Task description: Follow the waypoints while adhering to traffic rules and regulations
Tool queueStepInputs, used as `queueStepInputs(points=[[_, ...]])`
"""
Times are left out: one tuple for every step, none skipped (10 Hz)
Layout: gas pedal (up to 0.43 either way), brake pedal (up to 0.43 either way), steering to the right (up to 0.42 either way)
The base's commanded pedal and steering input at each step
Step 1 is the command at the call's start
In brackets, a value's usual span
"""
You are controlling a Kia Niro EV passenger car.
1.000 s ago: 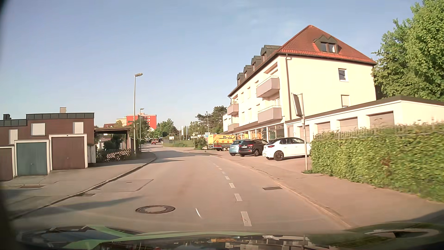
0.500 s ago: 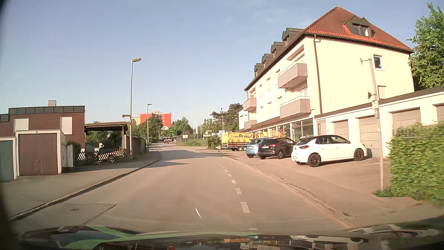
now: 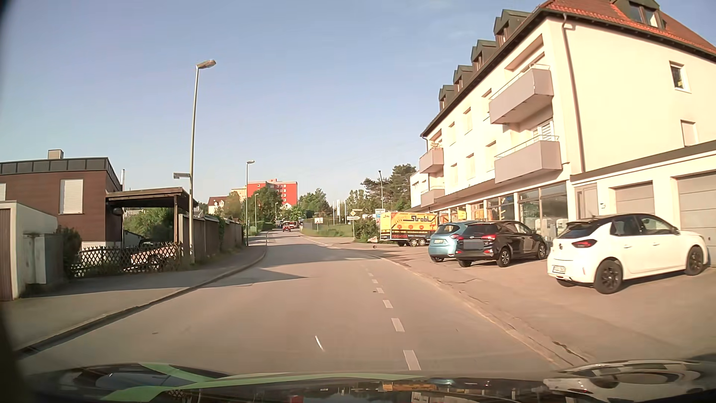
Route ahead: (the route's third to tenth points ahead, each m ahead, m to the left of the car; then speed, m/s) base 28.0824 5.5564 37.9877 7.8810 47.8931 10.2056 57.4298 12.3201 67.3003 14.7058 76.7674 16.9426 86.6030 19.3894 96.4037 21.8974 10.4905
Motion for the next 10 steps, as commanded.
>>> queueStepInputs(points=[[0.118,0.0,-0.043],[0.118,0.0,-0.041],[0.118,0.0,-0.04],[0.118,0.0,-0.04],[0.118,0.0,-0.04],[0.118,0.0,-0.039],[0.118,0.0,-0.038],[0.118,0.0,-0.038],[0.118,0.0,-0.038],[0.118,0.0,-0.038]])
